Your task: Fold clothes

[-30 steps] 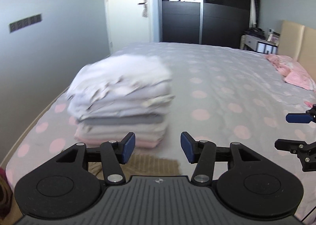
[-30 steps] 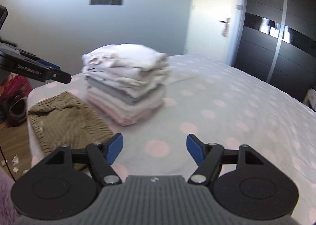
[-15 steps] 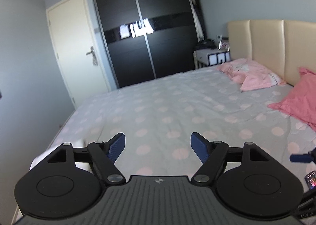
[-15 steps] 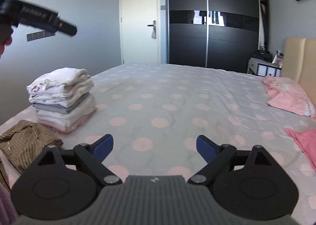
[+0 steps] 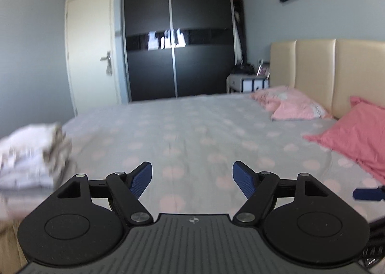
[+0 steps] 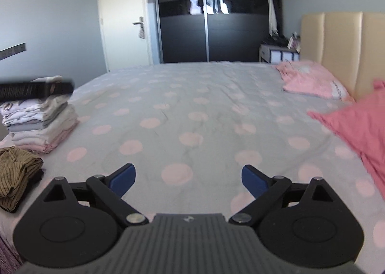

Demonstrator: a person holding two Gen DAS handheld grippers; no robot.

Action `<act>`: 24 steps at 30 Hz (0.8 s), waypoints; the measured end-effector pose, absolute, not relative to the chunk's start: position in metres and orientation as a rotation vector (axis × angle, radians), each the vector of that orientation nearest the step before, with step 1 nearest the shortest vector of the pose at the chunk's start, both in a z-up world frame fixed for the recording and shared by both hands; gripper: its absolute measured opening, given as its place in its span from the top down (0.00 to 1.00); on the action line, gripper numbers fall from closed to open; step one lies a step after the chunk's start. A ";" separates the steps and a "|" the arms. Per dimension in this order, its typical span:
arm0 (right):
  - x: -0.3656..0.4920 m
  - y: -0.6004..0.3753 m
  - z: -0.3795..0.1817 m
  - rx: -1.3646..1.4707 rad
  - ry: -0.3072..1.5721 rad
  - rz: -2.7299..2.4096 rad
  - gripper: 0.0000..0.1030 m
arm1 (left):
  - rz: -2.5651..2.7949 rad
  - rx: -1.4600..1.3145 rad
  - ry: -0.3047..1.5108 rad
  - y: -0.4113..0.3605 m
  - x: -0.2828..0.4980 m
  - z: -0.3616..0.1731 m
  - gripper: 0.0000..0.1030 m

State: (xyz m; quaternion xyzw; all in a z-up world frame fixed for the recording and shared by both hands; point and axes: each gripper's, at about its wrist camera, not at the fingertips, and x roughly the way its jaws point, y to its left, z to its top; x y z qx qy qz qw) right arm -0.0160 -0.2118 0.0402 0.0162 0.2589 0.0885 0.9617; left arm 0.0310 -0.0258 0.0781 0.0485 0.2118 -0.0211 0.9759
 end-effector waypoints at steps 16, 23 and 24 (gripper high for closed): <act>0.000 -0.169 -0.031 0.051 0.670 0.093 0.07 | 0.052 0.116 0.627 -0.018 0.027 -0.034 0.29; 0.017 -0.166 -0.041 0.036 0.688 0.080 0.07 | 0.072 0.134 0.672 -0.021 0.039 -0.052 0.29; 0.019 -0.165 -0.042 0.033 0.690 0.082 0.07 | 0.071 0.138 0.676 -0.022 0.040 -0.052 0.29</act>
